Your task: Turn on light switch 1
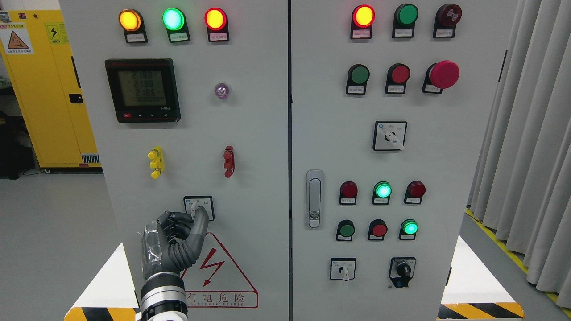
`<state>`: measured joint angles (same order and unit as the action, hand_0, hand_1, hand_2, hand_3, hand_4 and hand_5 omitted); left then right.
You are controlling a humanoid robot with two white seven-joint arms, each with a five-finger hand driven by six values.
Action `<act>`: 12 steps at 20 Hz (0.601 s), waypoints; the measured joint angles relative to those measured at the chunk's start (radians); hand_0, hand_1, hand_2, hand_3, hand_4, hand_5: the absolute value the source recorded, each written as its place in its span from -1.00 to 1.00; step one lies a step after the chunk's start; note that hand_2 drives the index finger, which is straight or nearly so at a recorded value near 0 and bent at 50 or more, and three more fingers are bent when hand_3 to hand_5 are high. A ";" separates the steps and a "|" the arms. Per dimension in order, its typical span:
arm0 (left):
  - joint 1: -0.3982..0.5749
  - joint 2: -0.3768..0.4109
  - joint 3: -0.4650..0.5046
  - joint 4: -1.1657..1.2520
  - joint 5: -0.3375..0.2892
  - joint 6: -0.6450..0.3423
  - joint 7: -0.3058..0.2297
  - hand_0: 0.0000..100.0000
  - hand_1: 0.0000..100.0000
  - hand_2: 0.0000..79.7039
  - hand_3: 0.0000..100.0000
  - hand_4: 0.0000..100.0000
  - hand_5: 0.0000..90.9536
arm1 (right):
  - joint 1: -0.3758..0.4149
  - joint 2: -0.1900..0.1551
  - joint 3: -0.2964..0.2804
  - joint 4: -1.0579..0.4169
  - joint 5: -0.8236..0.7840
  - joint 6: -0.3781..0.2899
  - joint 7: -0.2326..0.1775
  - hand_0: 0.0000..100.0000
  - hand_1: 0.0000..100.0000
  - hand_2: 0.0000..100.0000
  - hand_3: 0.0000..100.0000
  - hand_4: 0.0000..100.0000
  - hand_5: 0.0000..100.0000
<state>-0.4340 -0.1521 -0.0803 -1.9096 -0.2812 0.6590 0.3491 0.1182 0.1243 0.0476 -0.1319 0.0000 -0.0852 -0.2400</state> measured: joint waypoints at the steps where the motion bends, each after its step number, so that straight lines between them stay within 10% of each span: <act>1: 0.000 0.000 0.000 0.000 0.000 0.001 0.000 0.04 0.15 0.58 0.78 0.76 0.88 | 0.000 0.000 0.000 0.000 0.000 0.000 0.000 -1.00 0.00 -0.92 -1.00 -1.00 -1.00; 12: -0.001 0.000 0.000 0.002 -0.001 0.004 0.004 0.07 0.11 0.61 0.79 0.77 0.90 | 0.000 0.000 0.000 0.000 0.000 0.000 0.000 -1.00 0.00 -0.92 -1.00 -1.00 -1.00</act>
<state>-0.4352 -0.1521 -0.0801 -1.9076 -0.2825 0.6628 0.3535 0.1182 0.1243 0.0476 -0.1319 0.0000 -0.0852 -0.2400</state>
